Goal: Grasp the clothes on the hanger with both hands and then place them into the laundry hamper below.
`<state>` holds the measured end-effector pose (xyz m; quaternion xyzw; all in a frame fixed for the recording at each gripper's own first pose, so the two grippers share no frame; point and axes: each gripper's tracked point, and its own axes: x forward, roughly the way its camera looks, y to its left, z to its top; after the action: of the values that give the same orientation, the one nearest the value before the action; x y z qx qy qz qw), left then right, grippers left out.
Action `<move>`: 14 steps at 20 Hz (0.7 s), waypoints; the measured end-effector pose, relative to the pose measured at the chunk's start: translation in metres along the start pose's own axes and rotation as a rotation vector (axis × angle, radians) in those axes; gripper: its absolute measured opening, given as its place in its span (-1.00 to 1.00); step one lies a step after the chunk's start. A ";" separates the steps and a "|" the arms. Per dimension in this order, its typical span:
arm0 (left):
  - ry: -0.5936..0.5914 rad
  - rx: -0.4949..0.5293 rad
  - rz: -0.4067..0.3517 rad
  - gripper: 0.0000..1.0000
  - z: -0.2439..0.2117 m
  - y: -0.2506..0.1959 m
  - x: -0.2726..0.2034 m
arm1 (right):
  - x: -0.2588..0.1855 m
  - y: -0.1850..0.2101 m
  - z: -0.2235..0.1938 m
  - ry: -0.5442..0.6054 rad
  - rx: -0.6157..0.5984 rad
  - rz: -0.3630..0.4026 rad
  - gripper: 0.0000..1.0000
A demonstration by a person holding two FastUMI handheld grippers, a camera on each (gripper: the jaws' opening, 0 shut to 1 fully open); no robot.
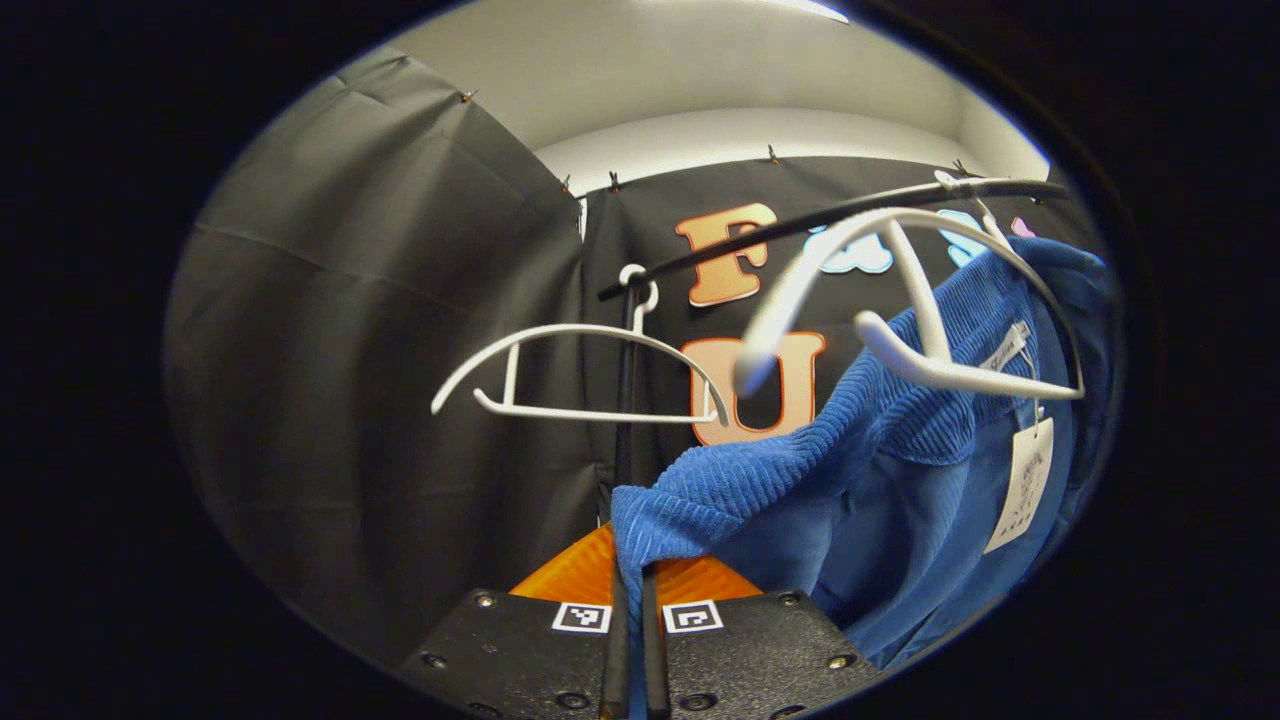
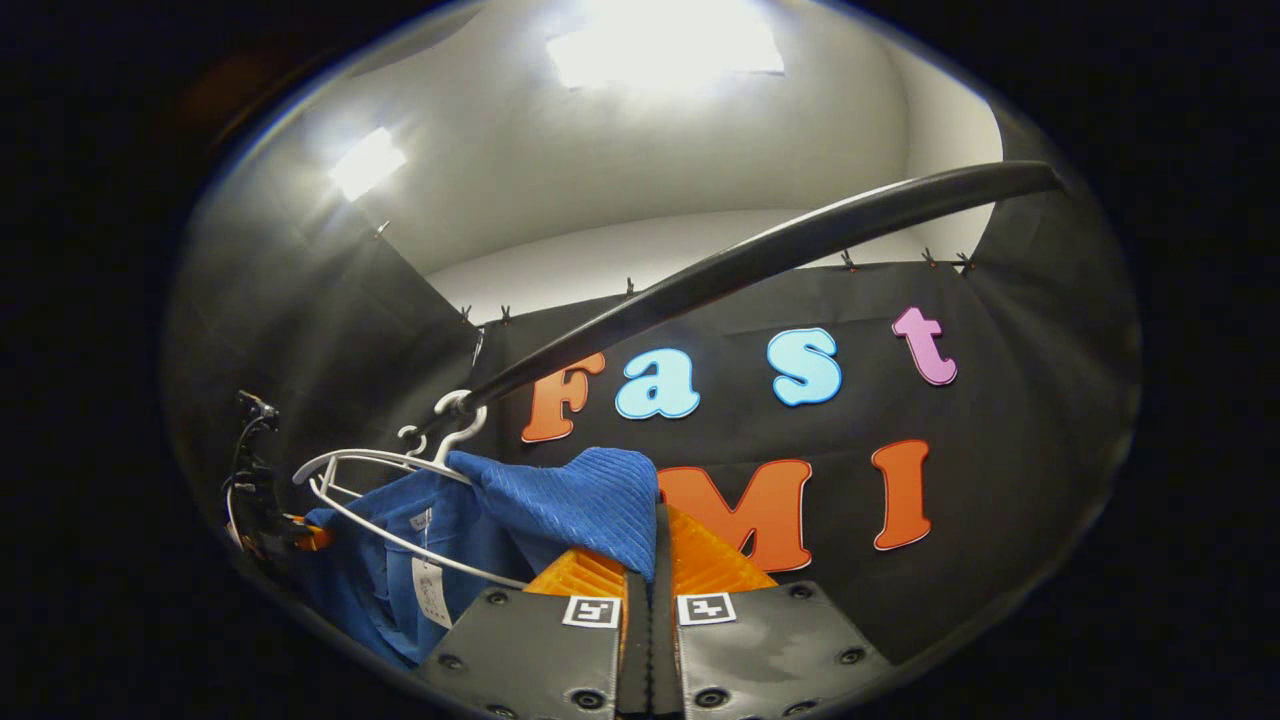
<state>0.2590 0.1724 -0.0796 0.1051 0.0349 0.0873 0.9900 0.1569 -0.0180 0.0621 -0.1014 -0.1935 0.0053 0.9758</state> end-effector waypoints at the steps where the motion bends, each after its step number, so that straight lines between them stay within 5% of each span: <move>1: 0.011 -0.013 -0.022 -0.89 -0.008 -0.012 -0.006 | 0.000 -0.009 -0.003 0.008 -0.028 -0.043 -0.84; 4: 0.043 0.003 -0.055 -0.88 -0.026 -0.035 -0.015 | 0.007 -0.037 -0.023 0.057 -0.029 -0.134 -0.85; 14: 0.051 -0.019 -0.080 -0.88 -0.037 -0.059 -0.026 | 0.020 -0.075 -0.068 0.127 -0.100 -0.234 -0.86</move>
<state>0.2397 0.1182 -0.1273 0.0917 0.0634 0.0505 0.9925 0.1988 -0.1038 0.0232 -0.1266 -0.1421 -0.1246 0.9738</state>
